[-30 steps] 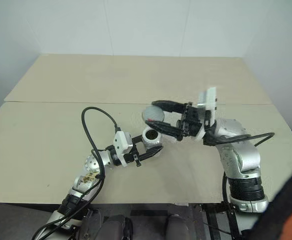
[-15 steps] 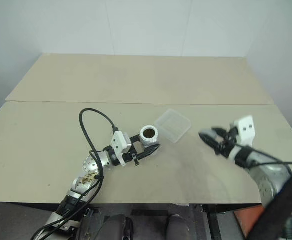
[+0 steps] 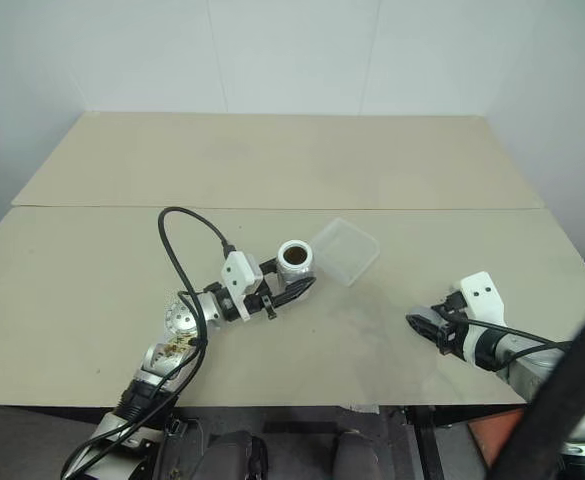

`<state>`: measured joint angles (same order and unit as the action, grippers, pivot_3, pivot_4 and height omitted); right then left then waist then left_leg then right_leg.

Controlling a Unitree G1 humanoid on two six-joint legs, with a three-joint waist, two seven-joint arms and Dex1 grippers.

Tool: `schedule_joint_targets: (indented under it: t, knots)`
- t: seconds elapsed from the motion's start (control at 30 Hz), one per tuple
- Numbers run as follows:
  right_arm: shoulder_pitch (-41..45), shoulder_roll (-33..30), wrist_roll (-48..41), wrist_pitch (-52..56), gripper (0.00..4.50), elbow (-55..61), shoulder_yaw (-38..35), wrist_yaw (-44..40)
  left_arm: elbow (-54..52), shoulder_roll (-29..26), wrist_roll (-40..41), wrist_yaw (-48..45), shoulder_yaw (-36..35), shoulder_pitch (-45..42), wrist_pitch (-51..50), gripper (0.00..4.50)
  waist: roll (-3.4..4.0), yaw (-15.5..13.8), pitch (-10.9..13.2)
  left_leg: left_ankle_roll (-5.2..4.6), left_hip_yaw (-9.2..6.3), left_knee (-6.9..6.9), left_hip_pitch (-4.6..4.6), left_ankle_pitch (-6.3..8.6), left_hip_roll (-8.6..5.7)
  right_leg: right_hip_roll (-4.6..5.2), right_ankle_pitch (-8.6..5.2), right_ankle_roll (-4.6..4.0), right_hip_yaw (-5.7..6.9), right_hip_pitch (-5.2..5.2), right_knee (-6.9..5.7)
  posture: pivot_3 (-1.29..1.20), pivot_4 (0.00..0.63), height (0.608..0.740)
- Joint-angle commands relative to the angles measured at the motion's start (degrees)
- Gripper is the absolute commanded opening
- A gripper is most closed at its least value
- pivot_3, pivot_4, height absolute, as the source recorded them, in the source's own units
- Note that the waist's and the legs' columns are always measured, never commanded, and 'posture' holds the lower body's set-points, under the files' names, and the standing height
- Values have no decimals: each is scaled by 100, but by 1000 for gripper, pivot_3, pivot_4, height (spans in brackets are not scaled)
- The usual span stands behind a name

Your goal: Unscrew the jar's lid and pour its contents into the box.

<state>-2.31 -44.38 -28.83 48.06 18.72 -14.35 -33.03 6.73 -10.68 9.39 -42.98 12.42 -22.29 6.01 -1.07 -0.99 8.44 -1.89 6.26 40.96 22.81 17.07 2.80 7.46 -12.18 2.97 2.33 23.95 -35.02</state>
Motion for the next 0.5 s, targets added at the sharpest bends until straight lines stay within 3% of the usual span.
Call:
schedule_joint_targets:
  t: [0.03,0.1,0.27,0.4,0.5]
  knots:
    - [112,-367,32,143,3914,392,-204,-86,105,74,-238,312,-27,-397,-41,2016,1,-1,0,0,-2,1,2,0,0,0,0,0,1,1,0,0,150,740]
    - [402,-616,-152,282,4470,553,-431,-207,238,133,-379,484,-25,-682,-148,2016,1,6,0,0,-1,2,6,0,-2,0,1,1,-2,7,-1,0,150,740]
    - [837,-1034,-472,418,4470,908,-750,-453,736,121,-869,856,30,-1378,-280,2016,-1,12,1,1,-4,-1,6,-1,-2,0,2,3,0,8,2,0,150,740]
    - [1045,-1005,-456,522,4470,1185,-744,-189,1592,127,-1452,1384,66,-2142,-120,2016,-3,-6,2,4,-4,2,12,-3,-4,0,1,4,4,7,4,0,150,740]
    - [1165,-849,-484,619,4470,1427,-675,45,2985,-166,-2621,1873,700,-3194,741,2016,-11,-39,7,5,-3,9,17,-3,-5,0,2,6,4,8,3,0,150,740]
